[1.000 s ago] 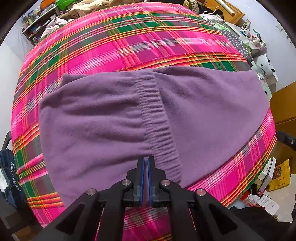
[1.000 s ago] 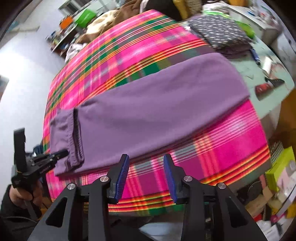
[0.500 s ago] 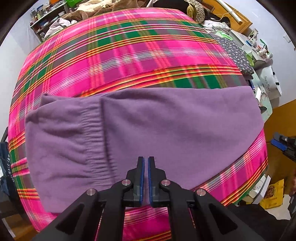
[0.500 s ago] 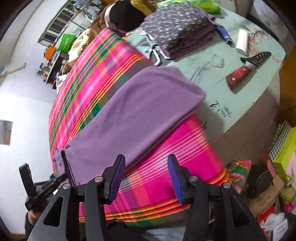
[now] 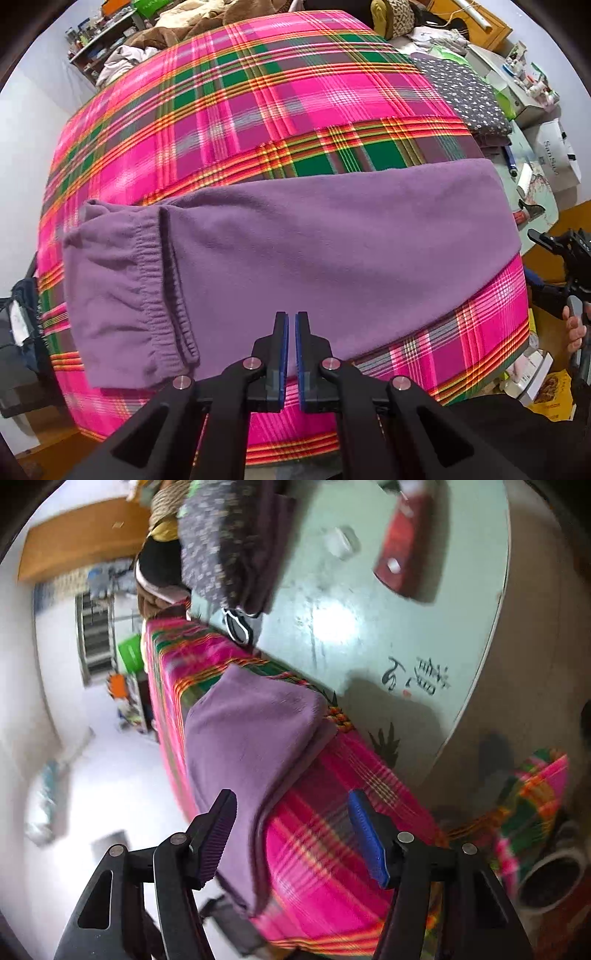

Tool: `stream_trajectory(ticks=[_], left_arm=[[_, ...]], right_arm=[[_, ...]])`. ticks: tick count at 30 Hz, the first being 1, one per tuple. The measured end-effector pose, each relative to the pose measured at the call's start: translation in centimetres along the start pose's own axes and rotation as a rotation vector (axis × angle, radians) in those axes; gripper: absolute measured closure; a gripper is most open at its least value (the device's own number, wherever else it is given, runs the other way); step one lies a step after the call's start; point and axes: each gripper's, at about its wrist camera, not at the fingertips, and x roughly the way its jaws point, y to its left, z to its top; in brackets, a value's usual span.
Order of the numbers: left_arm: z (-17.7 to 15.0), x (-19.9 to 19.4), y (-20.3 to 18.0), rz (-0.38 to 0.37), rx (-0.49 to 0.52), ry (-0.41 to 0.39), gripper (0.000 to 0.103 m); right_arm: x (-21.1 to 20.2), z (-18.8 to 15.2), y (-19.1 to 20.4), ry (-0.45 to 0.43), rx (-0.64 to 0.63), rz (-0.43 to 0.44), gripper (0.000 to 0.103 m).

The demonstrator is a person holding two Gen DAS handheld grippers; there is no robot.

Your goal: Fold clothes

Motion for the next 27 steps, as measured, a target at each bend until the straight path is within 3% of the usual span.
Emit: stream_trajectory(ticks=[13,21,27], left_arm=[[0.5,-1.3,0.4,0.088,-0.058,0.033,0.100],[0.7,-1.9,0.2,0.116,-0.057,0.039,0.100],[0.6,-2.6,0.4,0.142,-0.056,0.034,0.100]], right_arm=[[4.1,2.8,-1.4,0.078,0.112,0.173,0.040],[4.8,3.9,-1.2,0.054,0.120,0.230,0.058],[5.6,4.3,-2.0,0.036,0.159,0.264,0.060]])
